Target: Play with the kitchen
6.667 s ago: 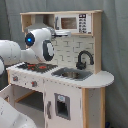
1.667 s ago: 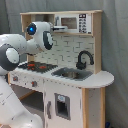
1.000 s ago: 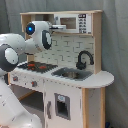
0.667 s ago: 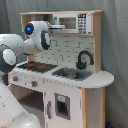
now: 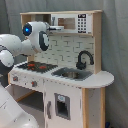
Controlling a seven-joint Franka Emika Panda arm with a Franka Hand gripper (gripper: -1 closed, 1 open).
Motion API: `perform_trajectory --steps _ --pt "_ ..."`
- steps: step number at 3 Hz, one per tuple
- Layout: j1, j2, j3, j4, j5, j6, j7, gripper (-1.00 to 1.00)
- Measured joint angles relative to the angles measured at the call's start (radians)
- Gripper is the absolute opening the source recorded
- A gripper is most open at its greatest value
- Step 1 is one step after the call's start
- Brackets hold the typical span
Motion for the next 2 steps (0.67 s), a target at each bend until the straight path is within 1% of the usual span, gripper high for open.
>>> perform_trajectory --steps 2 --pt "0.144 -0.002 -0.114 -0.073 0.000 0.039 -0.001 -1.00"
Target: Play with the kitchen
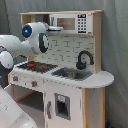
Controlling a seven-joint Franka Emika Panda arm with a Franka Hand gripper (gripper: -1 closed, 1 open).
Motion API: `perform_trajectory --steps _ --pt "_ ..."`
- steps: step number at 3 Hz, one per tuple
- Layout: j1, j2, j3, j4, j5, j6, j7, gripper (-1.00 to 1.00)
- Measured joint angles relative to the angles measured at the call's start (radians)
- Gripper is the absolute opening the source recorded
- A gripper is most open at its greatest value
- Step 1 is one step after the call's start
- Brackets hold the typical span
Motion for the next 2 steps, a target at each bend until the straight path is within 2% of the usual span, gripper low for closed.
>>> perform_trajectory --steps 2 --pt "0.143 -0.003 -0.116 -0.073 0.000 0.051 -0.008 -1.00"
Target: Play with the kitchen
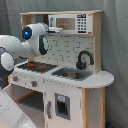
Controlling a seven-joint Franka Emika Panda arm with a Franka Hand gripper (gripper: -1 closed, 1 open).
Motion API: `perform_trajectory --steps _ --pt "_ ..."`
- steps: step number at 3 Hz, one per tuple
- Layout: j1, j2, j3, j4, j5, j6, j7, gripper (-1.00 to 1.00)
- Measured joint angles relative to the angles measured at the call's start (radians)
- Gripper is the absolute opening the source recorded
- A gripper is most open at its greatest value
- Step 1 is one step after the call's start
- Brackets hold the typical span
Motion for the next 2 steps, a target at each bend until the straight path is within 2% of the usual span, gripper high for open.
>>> perform_trajectory --steps 1,2 --pt "0.073 -0.011 -0.061 -0.039 0.000 0.021 -0.008 -1.00" --pt "0.108 -0.026 -0.097 -0.067 0.000 0.043 -0.012 -1.00"
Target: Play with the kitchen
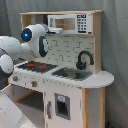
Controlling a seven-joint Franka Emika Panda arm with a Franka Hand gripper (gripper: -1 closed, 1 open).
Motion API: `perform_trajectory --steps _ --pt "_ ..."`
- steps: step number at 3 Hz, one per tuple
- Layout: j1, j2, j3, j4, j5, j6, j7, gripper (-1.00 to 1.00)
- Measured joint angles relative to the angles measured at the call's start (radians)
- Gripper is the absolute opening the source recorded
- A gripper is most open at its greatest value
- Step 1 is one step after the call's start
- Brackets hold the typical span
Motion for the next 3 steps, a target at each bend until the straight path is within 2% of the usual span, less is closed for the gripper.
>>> perform_trajectory --steps 1,2,3 --pt "0.000 -0.003 -0.005 0.000 0.000 0.003 0.000 1.00" --pt "0.001 -0.033 -0.038 0.000 0.000 0.002 0.000 1.00" --pt "0.000 -0.115 -0.093 -0.006 0.001 0.037 0.003 1.00"
